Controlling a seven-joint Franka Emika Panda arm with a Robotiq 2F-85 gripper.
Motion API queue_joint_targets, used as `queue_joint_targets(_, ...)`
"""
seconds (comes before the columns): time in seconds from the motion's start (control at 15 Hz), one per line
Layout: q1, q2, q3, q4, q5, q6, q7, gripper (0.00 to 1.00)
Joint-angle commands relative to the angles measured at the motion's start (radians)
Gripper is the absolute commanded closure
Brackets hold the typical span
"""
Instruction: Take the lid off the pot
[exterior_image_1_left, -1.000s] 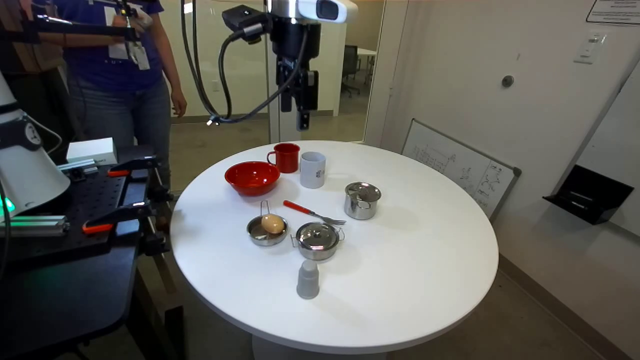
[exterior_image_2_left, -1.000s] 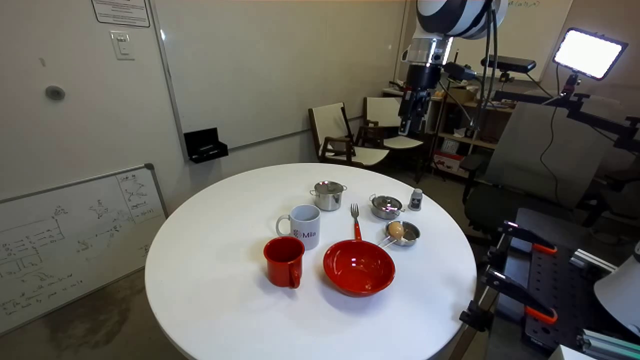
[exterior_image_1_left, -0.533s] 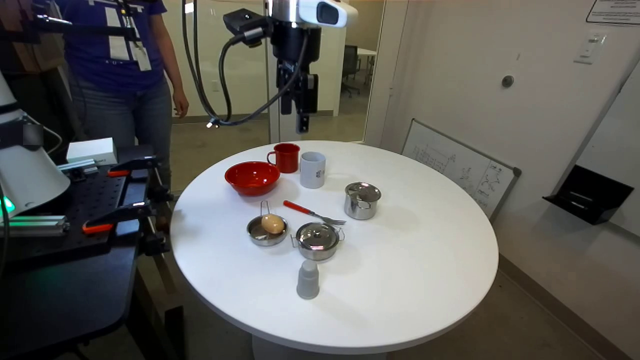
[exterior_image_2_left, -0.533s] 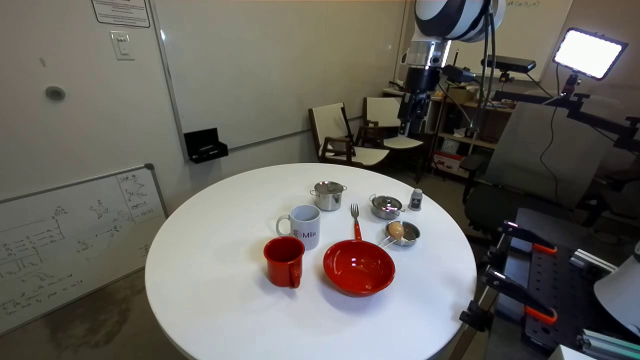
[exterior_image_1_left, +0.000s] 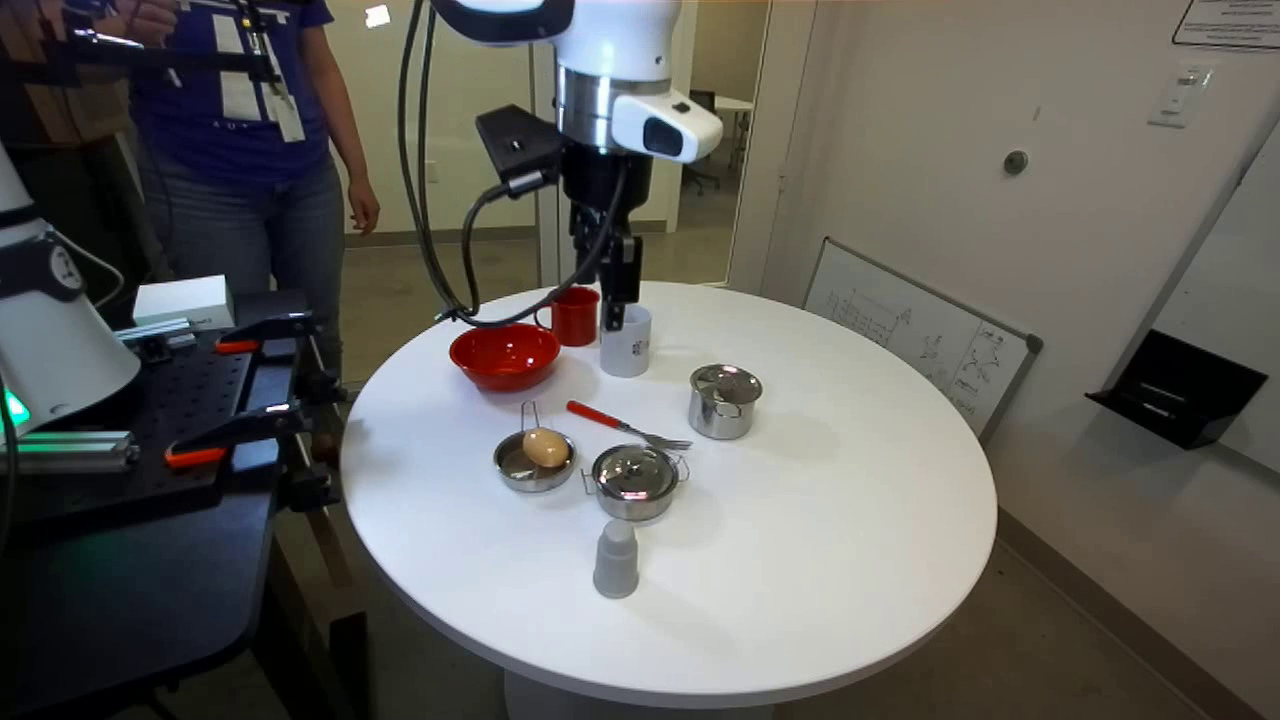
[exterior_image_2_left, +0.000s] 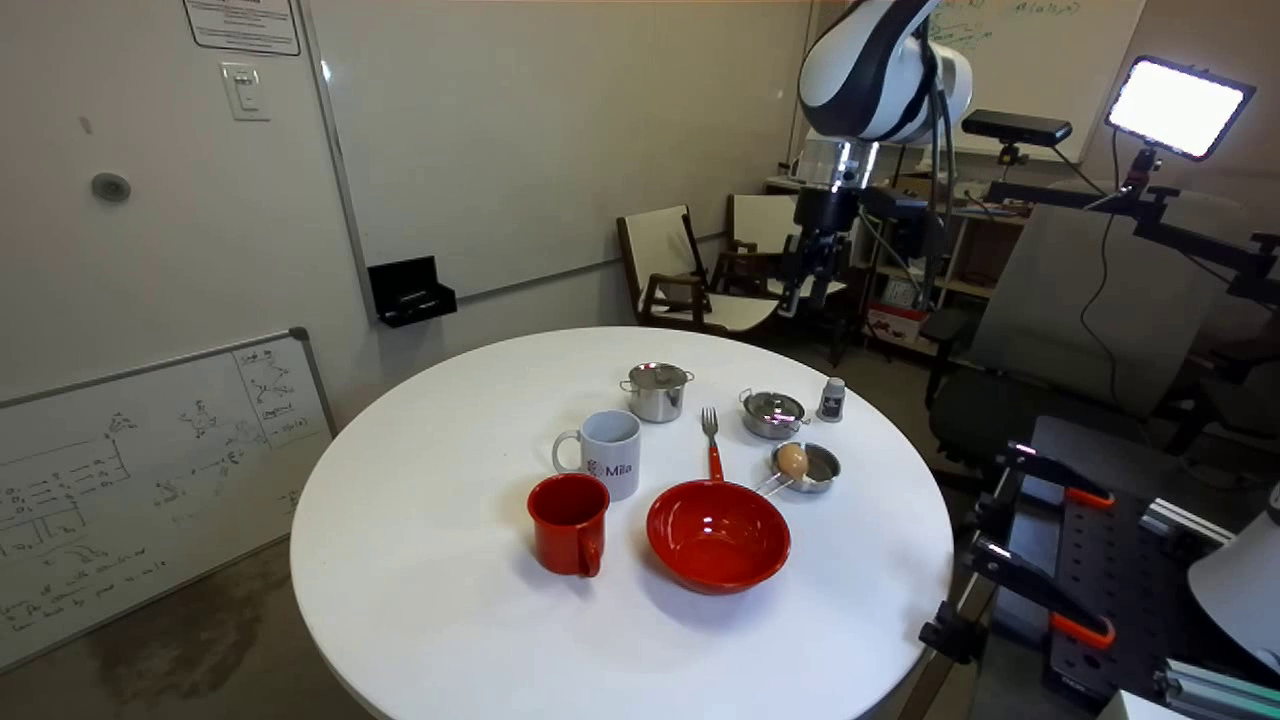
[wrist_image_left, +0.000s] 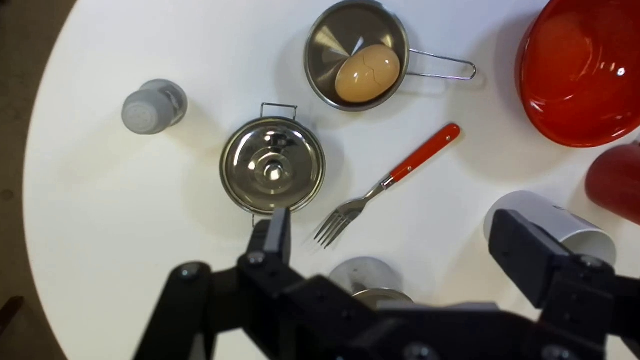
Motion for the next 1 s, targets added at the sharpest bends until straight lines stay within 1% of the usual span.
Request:
queue_joint_targets(0.0,-0.059,0.147,0.072,0.094,0.070,0.029,-0.055,0.00)
queue_joint_targets(0.27,-0.108,0.253,0.119,0.155,0.053,0.047,-0.046,0.00)
queue_joint_targets(0.4,-0.120,0.303,0.130,0.190,0.034,0.046,-0.030,0.00)
queue_joint_targets(0.93,-0.135,0.442,0.110,0.285,-0.028,0.067,0.048,0.00)
